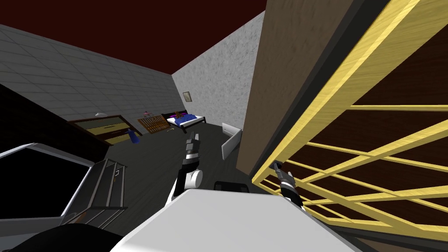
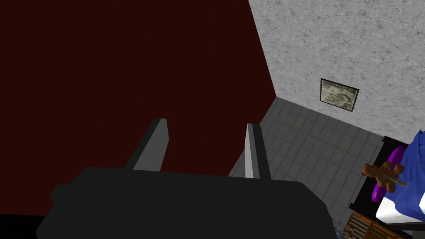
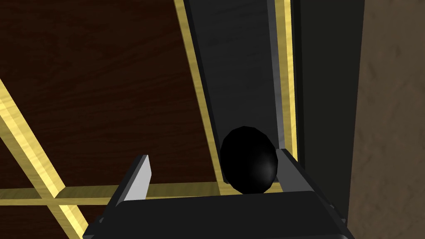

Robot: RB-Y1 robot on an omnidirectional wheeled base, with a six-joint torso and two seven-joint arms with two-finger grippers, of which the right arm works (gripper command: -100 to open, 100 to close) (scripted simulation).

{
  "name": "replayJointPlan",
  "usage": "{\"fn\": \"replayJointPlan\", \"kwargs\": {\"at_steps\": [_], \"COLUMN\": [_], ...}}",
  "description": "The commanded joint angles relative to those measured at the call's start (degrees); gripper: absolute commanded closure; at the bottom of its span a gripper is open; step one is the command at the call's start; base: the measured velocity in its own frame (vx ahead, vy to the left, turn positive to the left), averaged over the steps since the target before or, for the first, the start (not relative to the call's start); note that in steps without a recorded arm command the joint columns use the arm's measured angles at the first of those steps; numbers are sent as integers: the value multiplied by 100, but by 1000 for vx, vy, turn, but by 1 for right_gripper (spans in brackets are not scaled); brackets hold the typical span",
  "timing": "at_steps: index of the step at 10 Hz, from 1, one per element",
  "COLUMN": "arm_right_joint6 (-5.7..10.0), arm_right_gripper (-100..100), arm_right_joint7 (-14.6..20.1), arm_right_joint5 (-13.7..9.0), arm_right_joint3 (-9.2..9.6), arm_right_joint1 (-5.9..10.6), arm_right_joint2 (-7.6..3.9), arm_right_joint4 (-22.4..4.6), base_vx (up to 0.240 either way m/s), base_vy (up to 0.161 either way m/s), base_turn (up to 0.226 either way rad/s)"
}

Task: Push the door open

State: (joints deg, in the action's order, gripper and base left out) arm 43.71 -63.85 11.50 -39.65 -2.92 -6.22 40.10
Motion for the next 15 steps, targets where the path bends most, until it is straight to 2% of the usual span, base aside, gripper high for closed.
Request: {"fn": "replayJointPlan", "kwargs": {"at_steps": [1,2,3,5,6,7,9,10,11,13,14,15], "arm_right_joint6": [-170,-170,-308,-308,-489,-489,-712,-712,-823,-823,-823,-823], "arm_right_gripper": [100,100,100,100,100,100,100,100,100,100,100,100], "arm_right_joint7": [45,45,25,25,41,41,59,59,69,69,69,69], "arm_right_joint5": [-35,-35,-100,-100,-200,-200,-324,-324,-386,-386,-386,-386], "arm_right_joint3": [-96,-96,18,18,17,17,15,15,14,14,14,14], "arm_right_joint1": [-173,-173,12,12,37,37,69,69,85,85,85,85], "arm_right_joint2": [-68,-68,40,40,37,37,34,34,32,32,32,32], "arm_right_joint4": [131,131,106,106,86,86,61,61,48,48,138,70], "base_vx": [-2,-4,-1,0,-3,2,-9,-4,4,-13,-12,5], "base_vy": [-11,-2,21,13,-9,3,7,4,-5,-12,16,6], "base_turn": [-4,-12,-87,-10,-112,-88,-88,-34,-70,2,-25,-6]}}
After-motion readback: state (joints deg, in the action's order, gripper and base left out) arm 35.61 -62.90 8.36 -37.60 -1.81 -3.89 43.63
